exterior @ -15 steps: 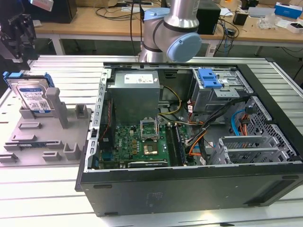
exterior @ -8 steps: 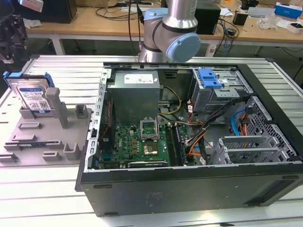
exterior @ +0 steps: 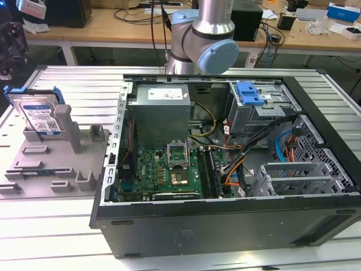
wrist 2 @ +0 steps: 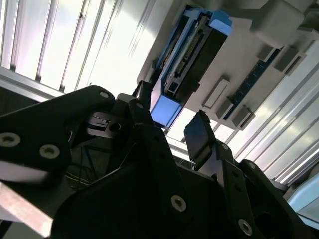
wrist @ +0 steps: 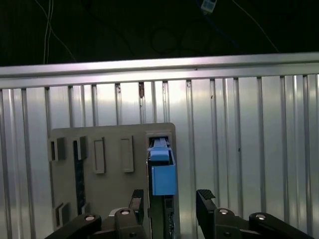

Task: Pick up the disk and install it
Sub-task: 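Pick up the disk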

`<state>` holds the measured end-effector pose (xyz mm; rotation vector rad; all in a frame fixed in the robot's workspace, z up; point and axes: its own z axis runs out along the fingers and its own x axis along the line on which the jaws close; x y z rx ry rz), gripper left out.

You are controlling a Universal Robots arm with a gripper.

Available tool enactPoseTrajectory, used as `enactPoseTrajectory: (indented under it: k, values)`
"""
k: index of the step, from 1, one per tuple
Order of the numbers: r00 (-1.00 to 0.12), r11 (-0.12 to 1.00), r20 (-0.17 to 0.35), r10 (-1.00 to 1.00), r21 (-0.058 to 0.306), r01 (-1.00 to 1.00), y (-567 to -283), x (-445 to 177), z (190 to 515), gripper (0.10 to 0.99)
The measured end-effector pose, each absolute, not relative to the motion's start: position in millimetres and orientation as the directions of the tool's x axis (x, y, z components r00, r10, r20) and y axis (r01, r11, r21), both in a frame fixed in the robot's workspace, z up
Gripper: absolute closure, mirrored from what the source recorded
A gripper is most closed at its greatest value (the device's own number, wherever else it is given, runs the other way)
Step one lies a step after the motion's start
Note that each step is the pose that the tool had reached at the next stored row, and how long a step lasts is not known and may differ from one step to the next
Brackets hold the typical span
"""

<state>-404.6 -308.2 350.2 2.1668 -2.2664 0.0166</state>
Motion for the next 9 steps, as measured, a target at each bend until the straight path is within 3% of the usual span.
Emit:
enactPoseTrajectory:
  k: [9]
  values:
    - [-0.043, 0.043, 0.012, -0.999, -0.003, -0.999, -308.6, -405.2, 348.0, 0.545]
